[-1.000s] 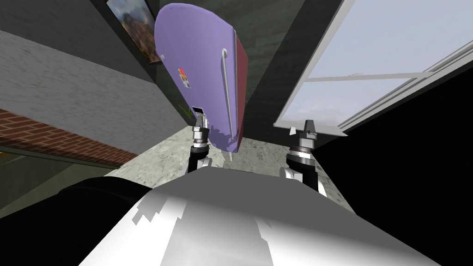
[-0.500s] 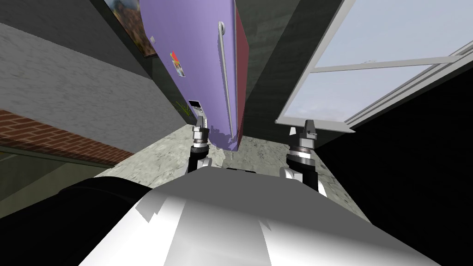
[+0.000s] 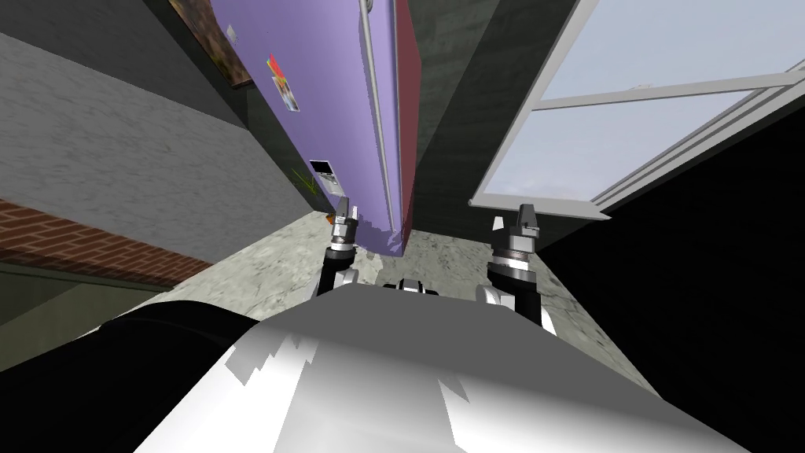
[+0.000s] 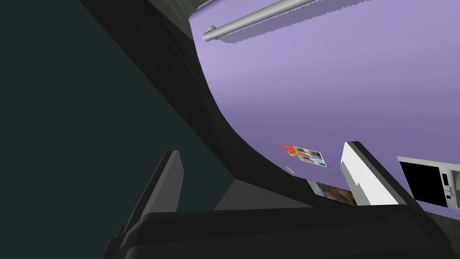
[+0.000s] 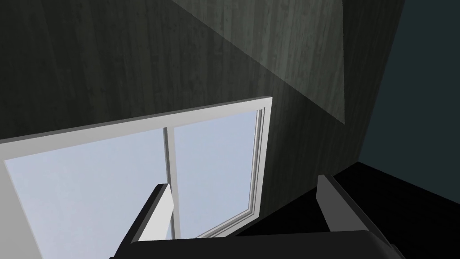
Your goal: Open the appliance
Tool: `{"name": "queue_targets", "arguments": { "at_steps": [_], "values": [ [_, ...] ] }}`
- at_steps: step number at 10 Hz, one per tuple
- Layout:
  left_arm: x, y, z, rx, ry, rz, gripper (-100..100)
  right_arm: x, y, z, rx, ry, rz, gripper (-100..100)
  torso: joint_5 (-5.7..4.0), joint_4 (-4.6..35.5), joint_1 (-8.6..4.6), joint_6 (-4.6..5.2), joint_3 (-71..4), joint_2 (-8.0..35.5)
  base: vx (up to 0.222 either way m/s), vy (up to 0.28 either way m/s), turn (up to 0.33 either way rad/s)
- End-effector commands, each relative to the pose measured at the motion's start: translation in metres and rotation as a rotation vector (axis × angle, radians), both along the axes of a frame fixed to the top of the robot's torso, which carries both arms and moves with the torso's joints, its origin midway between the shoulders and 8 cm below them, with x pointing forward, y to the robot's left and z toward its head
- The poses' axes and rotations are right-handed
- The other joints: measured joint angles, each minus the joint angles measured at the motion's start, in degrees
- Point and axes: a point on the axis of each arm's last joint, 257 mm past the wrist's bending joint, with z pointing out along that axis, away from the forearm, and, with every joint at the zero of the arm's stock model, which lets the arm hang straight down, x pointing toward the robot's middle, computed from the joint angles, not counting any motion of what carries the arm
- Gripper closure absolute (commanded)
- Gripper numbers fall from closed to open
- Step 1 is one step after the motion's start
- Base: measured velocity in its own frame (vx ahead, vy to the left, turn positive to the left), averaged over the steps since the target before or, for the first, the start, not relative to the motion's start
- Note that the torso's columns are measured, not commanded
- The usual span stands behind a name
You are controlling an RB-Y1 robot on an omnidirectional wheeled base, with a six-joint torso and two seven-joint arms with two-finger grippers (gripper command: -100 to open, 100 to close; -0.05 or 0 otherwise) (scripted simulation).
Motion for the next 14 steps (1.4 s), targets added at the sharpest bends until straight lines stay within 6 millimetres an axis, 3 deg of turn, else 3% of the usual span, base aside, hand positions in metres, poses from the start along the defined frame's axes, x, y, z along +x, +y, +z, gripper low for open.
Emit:
{"name": "queue_targets", "arguments": {
  "at_steps": [1, 14],
  "values": [
    [0.011, 0.0, -0.018, 0.04, 0.078, 0.006, -100, 0.0, 0.0, 0.0, 0.0, 0.0, 0.0, 0, 0.02, 0.1, 0.1, -0.01, 0.0, 0.1, 0.144, -0.006, -0.069],
    [0.046, 0.015, -0.094, 0.223, 0.378, 0.059, -100, 0.0, 0.0, 0.0, 0.0, 0.0, 0.0, 0, 0.01, 0.2, 0.04, -0.01, 0.1, 0.4, 0.1, -0.004, -0.052]
  ]
}}
